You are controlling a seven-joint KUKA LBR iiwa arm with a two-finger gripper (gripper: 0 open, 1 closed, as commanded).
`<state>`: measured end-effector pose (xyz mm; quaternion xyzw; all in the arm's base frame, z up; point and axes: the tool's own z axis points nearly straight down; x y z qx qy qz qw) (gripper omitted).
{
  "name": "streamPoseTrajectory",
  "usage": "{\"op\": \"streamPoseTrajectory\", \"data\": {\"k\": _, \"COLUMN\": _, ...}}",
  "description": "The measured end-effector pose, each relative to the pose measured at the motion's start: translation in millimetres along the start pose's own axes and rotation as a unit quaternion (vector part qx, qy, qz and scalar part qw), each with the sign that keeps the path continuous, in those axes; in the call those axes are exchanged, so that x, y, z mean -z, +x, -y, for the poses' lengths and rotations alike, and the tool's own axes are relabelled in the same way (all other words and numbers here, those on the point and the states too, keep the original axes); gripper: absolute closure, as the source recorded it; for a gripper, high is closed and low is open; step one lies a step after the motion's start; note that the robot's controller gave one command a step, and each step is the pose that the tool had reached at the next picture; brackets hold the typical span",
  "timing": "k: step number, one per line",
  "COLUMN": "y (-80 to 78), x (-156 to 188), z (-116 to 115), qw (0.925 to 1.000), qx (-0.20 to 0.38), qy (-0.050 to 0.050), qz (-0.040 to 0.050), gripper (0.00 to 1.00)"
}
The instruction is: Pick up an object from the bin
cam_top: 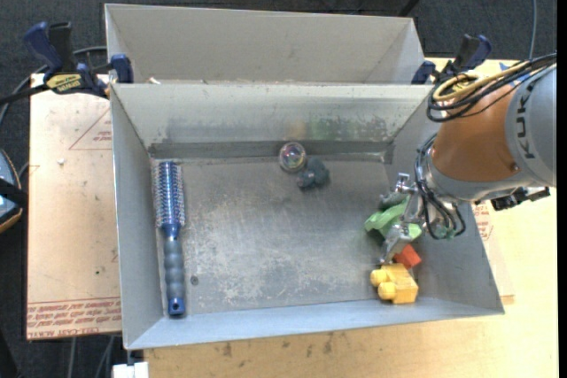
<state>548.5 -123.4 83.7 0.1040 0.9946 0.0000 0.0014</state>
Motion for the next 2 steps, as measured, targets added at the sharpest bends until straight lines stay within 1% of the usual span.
{"op": "streamPoseTrajectory", "data": {"k": 1, "y": 0.3, "x": 0, "z": -7, "qw": 1.0, "qx": 0.004, "qy": -0.004, "qz": -0.0012, "gripper": 1.0}}
{"op": "streamPoseTrajectory", "data": {"k": 2, "y": 17.7, "x": 210, "z": 0, "qw": 0.9965, "qx": 0.083, "qy": 0.0, "qz": 0.0045, "gripper": 1.0}}
